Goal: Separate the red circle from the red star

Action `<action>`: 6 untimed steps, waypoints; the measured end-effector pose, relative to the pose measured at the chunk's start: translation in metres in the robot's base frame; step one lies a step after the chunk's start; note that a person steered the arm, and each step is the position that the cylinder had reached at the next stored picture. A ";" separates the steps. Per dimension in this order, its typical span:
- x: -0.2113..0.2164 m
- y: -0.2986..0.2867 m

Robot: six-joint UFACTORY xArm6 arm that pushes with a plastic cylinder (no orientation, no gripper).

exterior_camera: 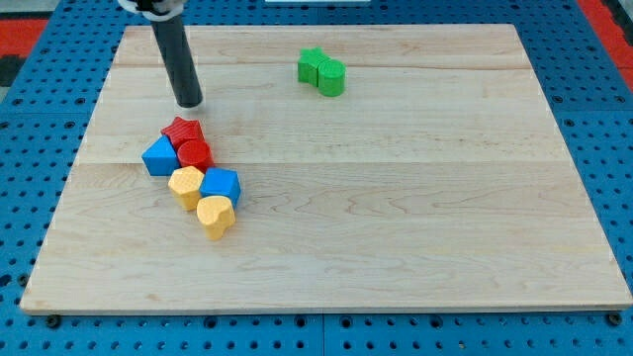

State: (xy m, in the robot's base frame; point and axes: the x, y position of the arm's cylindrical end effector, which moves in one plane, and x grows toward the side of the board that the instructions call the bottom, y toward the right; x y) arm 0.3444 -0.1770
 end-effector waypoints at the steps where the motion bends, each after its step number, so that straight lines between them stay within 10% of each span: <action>1: 0.057 -0.032; 6: 0.132 0.100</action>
